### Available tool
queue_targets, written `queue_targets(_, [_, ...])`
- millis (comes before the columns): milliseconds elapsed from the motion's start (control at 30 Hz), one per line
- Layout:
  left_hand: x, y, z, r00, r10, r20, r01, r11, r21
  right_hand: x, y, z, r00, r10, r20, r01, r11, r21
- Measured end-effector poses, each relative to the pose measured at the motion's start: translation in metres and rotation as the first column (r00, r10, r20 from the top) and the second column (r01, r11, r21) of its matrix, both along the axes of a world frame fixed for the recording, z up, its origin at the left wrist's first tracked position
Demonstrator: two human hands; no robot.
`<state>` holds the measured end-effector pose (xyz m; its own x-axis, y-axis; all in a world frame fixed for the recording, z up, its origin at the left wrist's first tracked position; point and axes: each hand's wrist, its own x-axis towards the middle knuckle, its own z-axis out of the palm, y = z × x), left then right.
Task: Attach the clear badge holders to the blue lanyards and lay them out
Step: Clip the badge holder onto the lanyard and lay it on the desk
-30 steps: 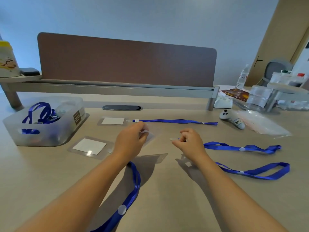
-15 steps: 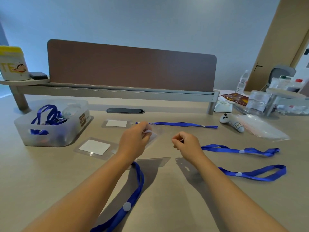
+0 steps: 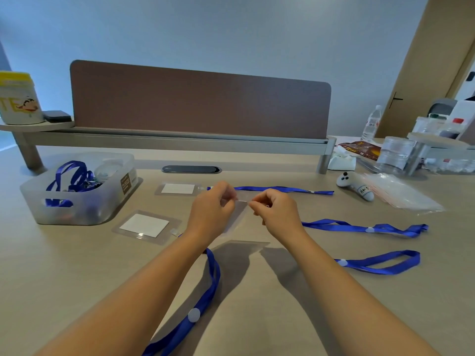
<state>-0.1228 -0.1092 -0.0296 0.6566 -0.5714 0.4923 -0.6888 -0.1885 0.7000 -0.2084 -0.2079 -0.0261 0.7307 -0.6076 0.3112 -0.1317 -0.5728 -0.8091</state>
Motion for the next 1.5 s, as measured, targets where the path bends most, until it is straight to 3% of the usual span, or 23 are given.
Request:
queue_targets(200, [-0.002,0.002,-0.002,0.998,-0.03,0.055,0.029,0.999,0.018,0.0,0.002,0.007,0.998,-0.06,0.002,0.059,0.985,0.164])
queue_targets(367, [-0.004,0.003,0.0,0.996,-0.012,0.09,0.012,1.0,0.007,0.0,0.005,0.009,0.998,-0.035,-0.053,0.047,0.97,0.238])
queue_targets(633, [0.0,0.003,-0.004,0.98,-0.034,0.198,0.025,0.999,0.048,0.003,0.007,0.01,1.0,-0.018,-0.007,0.019,0.947,0.319])
queue_targets(867, [0.005,0.001,-0.002,0.994,-0.066,0.085,0.065,0.998,0.011,0.004,0.009,0.012,0.986,0.083,0.143,-0.146,0.841,0.521])
queue_targets(1067, [0.008,0.003,-0.003,0.992,-0.091,0.088,0.086,0.995,0.051,0.007,0.007,0.011,0.984,0.063,0.168,-0.15,0.798,0.583])
queue_targets(1200, [0.01,0.006,-0.003,0.971,-0.087,0.224,0.062,0.991,0.116,0.009,0.007,0.009,0.977,0.052,0.207,-0.175,0.753,0.635])
queue_targets(1367, [0.01,0.009,-0.004,0.944,-0.115,0.308,0.048,0.975,0.217,0.012,0.006,0.006,0.99,0.014,0.139,-0.092,0.812,0.577])
queue_targets(1500, [0.011,0.01,-0.005,0.951,-0.13,0.28,0.06,0.968,0.245,0.012,0.006,0.006,0.993,0.035,0.116,-0.096,0.812,0.575])
